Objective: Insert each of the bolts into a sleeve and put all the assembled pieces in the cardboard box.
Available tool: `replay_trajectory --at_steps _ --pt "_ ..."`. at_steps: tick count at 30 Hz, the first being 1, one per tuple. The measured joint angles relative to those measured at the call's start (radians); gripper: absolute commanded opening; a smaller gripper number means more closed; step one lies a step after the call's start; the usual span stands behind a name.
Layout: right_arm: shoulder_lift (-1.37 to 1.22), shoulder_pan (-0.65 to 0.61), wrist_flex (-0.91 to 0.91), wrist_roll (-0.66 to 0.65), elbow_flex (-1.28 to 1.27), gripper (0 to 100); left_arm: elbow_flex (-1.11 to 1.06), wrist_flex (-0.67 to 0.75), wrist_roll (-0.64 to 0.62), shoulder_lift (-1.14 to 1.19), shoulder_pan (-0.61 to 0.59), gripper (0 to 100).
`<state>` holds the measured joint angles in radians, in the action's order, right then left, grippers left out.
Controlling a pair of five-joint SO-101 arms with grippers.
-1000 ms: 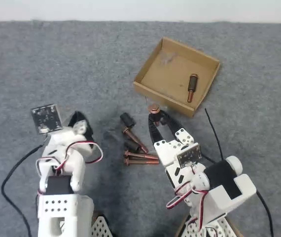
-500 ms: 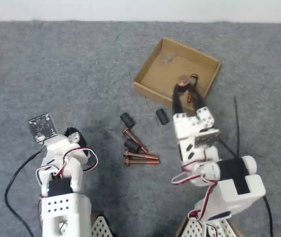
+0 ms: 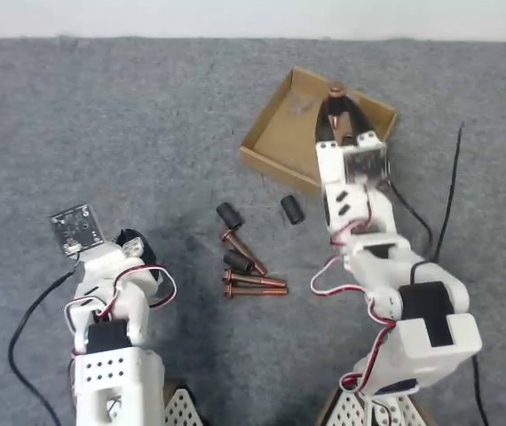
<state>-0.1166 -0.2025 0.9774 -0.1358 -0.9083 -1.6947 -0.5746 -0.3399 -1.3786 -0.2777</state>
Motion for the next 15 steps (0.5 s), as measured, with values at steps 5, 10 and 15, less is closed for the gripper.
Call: replay_trajectory --at_steps 5,10,15 --pt "-0.002 0.003 -0.308 -0.002 0.152 0.6 0.000 0.000 0.000 0.000 0.000 1" --pt "-0.002 0.003 -0.680 -0.002 0.333 0.6 0.000 0.000 0.000 0.000 0.000 1" --pt "-0.002 0.005 -1.030 0.077 0.517 0.6 0.000 0.000 0.000 0.000 0.000 1"
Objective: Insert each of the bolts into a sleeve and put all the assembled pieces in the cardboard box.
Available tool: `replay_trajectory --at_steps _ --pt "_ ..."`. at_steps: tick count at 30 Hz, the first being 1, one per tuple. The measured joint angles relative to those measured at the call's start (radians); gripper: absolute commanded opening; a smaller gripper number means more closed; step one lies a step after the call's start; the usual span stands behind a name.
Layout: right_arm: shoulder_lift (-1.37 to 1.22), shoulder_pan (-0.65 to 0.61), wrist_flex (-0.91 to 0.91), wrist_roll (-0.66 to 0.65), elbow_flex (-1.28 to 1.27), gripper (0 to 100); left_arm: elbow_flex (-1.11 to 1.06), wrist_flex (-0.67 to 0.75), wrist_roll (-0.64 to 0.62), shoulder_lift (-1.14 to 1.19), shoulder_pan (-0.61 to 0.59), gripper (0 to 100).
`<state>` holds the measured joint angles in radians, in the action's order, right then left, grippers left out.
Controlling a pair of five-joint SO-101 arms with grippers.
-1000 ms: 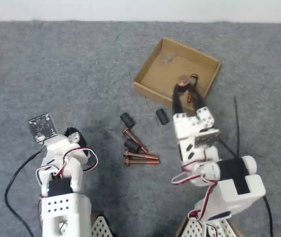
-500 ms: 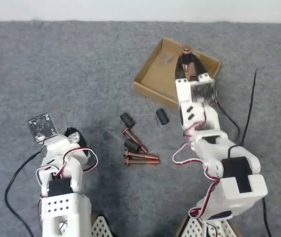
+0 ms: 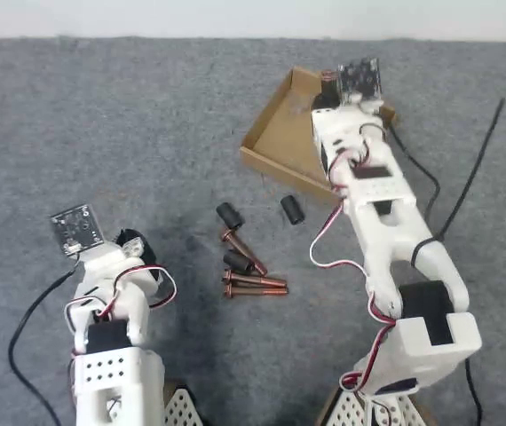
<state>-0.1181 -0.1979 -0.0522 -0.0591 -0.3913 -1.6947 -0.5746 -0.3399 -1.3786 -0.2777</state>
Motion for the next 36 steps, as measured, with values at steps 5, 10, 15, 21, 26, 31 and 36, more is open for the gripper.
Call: replay_trajectory --at_steps 5,10,15,21,26,31,36 --pt "-0.063 -0.002 -0.276 0.011 0.180 0.6 0.000 0.000 0.000 0.000 0.000 1" --pt "-0.187 0.002 -0.493 0.017 0.336 0.6 0.000 0.000 0.000 0.000 0.000 1" --pt "-0.288 0.005 -0.637 0.017 0.476 0.6 0.000 0.000 0.000 0.000 0.000 1" --pt "-0.374 0.023 -0.810 0.017 0.601 0.6 0.000 0.000 0.000 0.000 0.000 1" --pt "-0.419 0.025 -0.928 0.017 0.692 0.7 0.000 0.000 0.000 0.000 0.000 1" --pt "-0.445 0.025 -0.985 0.017 0.729 0.7 0.000 0.000 0.000 0.000 0.000 1" --pt "-0.445 0.025 -1.025 0.017 0.730 4.2 0.000 0.000 0.000 0.000 0.000 1"
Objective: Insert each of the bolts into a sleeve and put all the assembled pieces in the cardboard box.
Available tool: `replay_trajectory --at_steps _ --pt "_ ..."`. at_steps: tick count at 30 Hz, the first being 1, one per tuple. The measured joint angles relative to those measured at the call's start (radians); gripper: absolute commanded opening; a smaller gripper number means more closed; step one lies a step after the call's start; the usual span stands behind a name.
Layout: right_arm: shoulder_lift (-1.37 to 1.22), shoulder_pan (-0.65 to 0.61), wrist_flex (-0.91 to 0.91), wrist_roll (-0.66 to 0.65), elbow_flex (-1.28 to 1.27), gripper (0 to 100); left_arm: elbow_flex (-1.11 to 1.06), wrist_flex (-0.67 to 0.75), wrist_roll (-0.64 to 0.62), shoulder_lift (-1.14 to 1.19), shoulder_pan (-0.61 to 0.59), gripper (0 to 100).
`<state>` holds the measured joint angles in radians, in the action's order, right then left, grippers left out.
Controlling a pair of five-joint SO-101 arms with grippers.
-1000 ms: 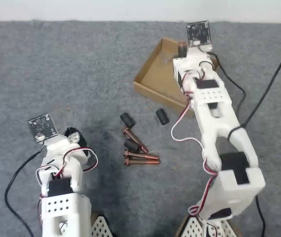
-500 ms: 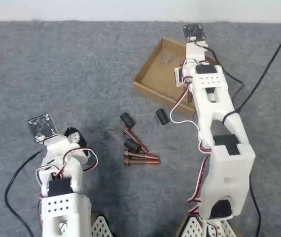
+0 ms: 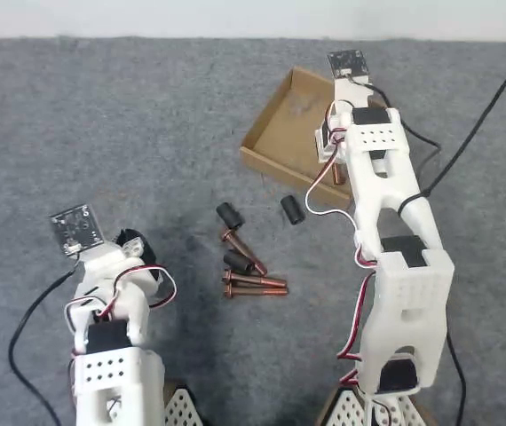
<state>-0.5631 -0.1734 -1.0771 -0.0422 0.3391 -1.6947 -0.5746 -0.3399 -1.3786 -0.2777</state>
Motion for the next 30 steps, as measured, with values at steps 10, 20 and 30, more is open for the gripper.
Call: replay_trajectory --at_steps 10,20,30 --pt "0.003 0.000 -0.040 0.003 0.044 0.6 0.000 0.000 0.000 0.000 0.000 1" --pt "0.252 -0.005 -0.276 0.003 0.064 0.6 0.000 0.000 0.000 0.000 0.000 1" --pt "0.520 -0.098 -0.559 0.003 0.020 0.6 0.000 0.000 0.000 0.000 0.000 1"
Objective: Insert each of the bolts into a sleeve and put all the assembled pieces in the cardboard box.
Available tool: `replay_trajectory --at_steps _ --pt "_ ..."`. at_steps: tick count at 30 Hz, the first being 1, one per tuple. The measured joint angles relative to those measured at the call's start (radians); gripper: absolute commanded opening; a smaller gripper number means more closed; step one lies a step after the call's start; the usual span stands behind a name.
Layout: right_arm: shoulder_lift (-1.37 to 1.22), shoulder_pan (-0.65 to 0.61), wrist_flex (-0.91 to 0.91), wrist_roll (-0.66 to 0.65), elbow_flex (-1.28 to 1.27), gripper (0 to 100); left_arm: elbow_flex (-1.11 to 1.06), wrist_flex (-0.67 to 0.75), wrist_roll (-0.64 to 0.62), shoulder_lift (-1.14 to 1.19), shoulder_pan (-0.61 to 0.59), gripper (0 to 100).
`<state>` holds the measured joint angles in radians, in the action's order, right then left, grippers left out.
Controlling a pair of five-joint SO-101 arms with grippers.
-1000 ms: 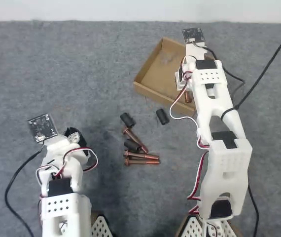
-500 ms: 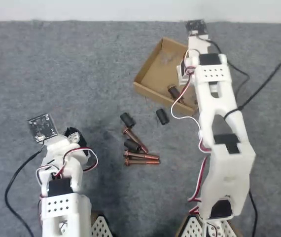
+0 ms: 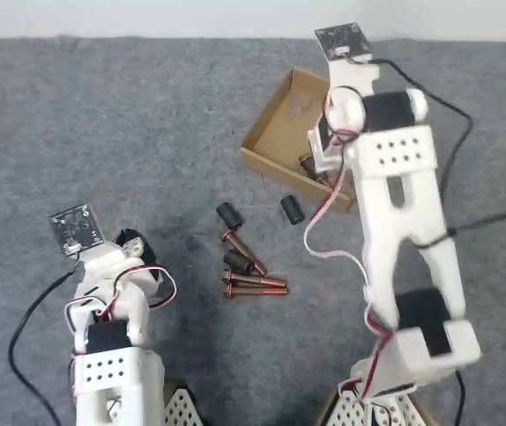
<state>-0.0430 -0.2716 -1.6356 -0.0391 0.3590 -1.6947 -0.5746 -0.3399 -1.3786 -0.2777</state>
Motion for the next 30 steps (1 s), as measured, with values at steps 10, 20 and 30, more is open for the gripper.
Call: replay_trajectory --at_steps 10,20,30 --pt "0.207 -0.043 0.048 -0.155 -0.388 0.6 0.000 0.000 0.000 0.000 0.000 1" --pt "0.209 -0.071 0.298 -0.244 -0.638 3.5 0.000 0.000 0.000 0.000 0.000 1" --pt "0.003 -0.132 0.350 -0.247 -0.580 7.4 0.000 0.000 0.000 0.000 0.000 1"
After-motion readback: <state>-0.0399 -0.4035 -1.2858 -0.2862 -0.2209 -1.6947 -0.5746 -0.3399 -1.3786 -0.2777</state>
